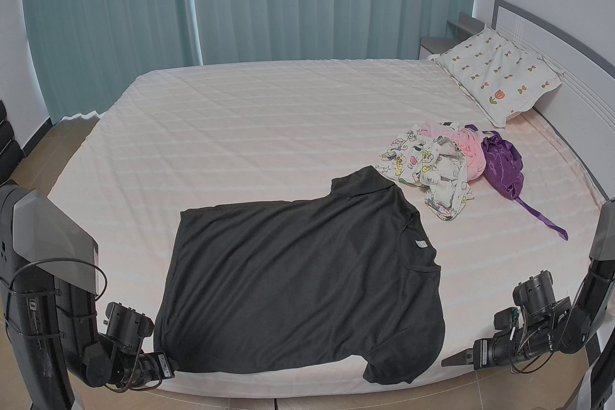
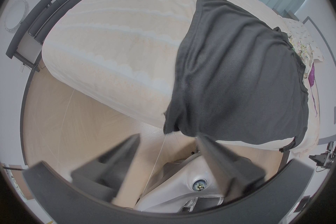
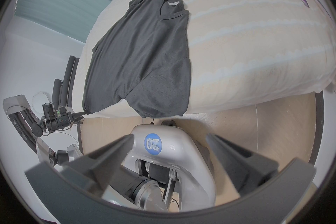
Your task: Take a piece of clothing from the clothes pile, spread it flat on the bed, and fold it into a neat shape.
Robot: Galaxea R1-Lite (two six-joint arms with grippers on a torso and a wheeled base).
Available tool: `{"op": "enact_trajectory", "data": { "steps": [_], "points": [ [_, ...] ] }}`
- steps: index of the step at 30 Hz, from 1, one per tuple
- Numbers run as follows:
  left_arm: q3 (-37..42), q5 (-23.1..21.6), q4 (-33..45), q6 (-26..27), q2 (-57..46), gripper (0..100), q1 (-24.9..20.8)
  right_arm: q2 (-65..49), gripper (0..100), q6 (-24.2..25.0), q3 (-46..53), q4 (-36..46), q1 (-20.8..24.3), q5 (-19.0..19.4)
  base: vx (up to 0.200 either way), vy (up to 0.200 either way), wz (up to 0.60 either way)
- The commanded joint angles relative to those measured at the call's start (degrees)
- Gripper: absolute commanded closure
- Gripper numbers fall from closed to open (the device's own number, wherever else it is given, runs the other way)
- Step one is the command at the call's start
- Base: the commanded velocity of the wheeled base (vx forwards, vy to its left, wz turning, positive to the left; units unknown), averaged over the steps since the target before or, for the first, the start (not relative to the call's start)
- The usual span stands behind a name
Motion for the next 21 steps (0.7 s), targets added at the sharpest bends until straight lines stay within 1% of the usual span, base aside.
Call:
{"op": "enact_trajectory", "data": {
  "steps": [1, 6, 10, 13, 14, 15, 16, 17, 20, 21],
  "points": [
    [0.90, -0.08, -0.13, -0.27, -1.09, 0, 0.32, 0.16, 0, -0.12, -0.56, -0.09, -2.71, 0.24, 0.000, 0.000, 0.00],
    [0.81, -0.78, -1.27, -0.70, -7.42, 0, 2.96, -0.01, 0, 0.50, -0.82, -0.70, -5.35, 0.32, 0.000, 0.000, 0.00],
    [0.64, -3.24, -2.94, -0.35, -13.14, 0, 5.07, -0.89, 0, 1.29, -0.91, -3.34, -7.11, 0.50, 0.000, 0.000, 0.00],
    [0.64, -3.77, -4.00, 0.17, -15.68, 0, 5.42, -1.07, 0, 5.86, -1.53, -7.91, -7.37, 0.41, 0.000, 0.000, 0.00],
    [0.64, -3.77, -4.00, 0.17, -15.68, 0, 5.42, -1.07, 0, 6.12, -1.53, -8.17, -7.37, 0.41, 0.000, 0.000, 0.00],
    [0.64, -3.77, -4.70, 0.09, -15.77, 0, 5.07, -1.15, 0, 9.55, -1.79, -10.28, -7.11, 0.32, 0.000, 0.000, 0.00],
    [0.64, -3.77, -4.79, 0.00, -15.77, 0, 5.07, -1.15, 0, 9.99, -1.88, -10.72, -7.11, 0.32, 0.000, 0.000, 0.00],
    [0.55, -3.86, -5.49, -0.53, -15.77, 0, 5.15, -0.89, 0, 11.57, -2.41, -11.86, -7.19, 0.67, 0.000, 0.000, 0.00],
    [0.46, -3.94, -5.67, -1.76, -15.33, 0, 5.15, -0.54, 0, 12.80, -2.67, -12.39, -7.11, 0.76, 0.000, 0.000, 0.00],
    [0.64, -4.03, -5.67, -2.99, -15.16, 0, 5.24, -0.71, 0, 13.59, -2.67, -12.48, -7.02, 1.11, 0.000, 0.000, 0.00]
  ]
}}
